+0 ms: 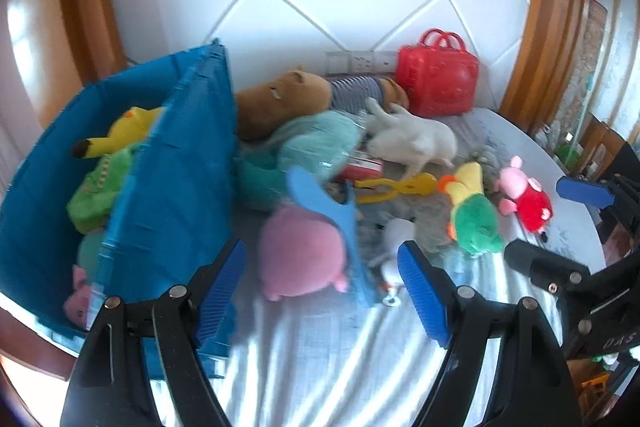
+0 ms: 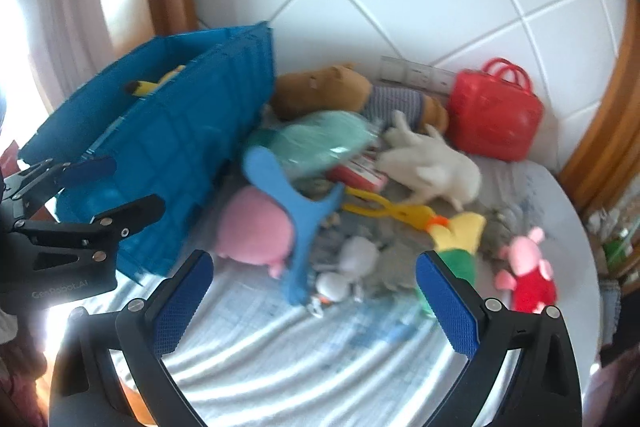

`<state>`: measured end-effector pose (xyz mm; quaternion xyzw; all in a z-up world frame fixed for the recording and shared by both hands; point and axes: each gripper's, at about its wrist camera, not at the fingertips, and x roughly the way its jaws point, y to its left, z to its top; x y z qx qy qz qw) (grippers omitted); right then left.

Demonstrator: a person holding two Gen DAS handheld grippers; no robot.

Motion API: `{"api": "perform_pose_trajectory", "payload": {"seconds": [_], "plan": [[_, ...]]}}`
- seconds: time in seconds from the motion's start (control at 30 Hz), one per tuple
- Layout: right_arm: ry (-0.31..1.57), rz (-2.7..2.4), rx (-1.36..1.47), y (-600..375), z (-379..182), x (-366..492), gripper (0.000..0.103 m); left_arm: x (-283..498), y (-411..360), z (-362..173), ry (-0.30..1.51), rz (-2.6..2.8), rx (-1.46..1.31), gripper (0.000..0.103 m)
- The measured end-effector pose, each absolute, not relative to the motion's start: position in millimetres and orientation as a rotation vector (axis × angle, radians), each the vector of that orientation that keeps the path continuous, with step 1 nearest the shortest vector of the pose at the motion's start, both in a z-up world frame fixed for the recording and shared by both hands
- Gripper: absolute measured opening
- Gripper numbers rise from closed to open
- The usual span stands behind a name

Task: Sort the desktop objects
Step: 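Raise both tools out of the crate and move back over the toy pile, then close the left tool on the white plush while the right tool grasps the green-yellow duck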

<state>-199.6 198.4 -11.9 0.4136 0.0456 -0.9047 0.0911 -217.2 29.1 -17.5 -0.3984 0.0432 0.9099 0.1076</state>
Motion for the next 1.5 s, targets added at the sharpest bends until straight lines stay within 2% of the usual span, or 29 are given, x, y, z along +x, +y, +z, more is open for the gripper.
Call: {"api": "perform_pose_trajectory", "payload": {"seconds": [0.4, 0.93, 1.5], "plan": [[-0.035, -2.768, 1.339, 296, -55, -191, 0.103, -225, 109, -69, 0.182, 2.544, -1.248, 0.078], [-0.274, -2.846, 1.505, 362, -128, -219, 0.103, -282, 151, -154, 0.233, 2.441, -1.338, 0.078], [-0.179, -2.712, 1.612, 394, -196, -285, 0.103, -323, 183, -242, 0.146, 2.473, -1.607, 0.078]]}}
